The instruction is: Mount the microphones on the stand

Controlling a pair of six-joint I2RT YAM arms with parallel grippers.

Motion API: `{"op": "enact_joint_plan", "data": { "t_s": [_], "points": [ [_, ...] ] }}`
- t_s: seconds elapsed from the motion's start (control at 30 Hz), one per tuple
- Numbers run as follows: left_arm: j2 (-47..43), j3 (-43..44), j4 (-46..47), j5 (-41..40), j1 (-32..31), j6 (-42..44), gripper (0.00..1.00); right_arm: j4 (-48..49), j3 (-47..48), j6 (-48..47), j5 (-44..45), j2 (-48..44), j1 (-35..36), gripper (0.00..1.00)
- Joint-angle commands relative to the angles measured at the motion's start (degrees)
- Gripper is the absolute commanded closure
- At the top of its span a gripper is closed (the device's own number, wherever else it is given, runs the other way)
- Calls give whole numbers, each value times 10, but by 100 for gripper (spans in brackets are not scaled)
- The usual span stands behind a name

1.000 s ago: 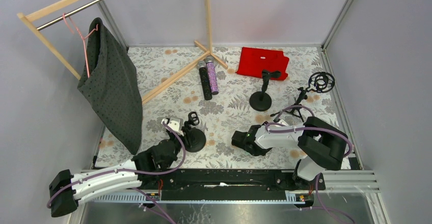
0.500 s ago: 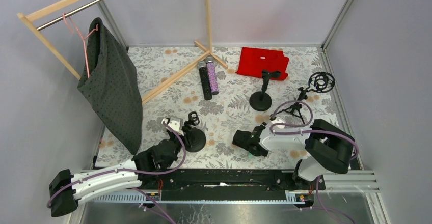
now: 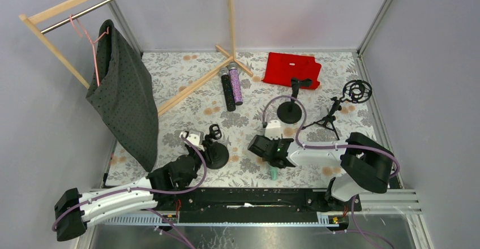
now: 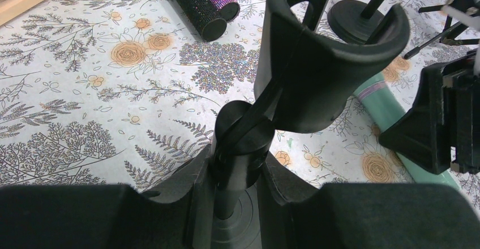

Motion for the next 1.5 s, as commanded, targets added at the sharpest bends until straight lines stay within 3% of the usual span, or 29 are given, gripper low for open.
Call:
{"op": "enact_joint_plan", "data": {
  "t_s": [0.0,0.2,0.33,0.5,1.03,1.47],
  "points": [
    [1,23,29,11,0,-6,100,80,32,-242,-121,13,6,57],
    [1,23,30,11,0,-5,100,0,112,-322,-160,94,5,51],
    [1,23,30,12,0,-5,100,13,112,-322,-203,104,-4,34],
    [1,22,30,12,0,-5,100,24,110,-320,-244,107,-25,27],
    [5,24,30,10,0,-5,100,26,216,-363,-296,206,-82,27],
    [2,23,29,10,0,-5,100,20,160,-350,-304,169,-101,33]
  ]
}}
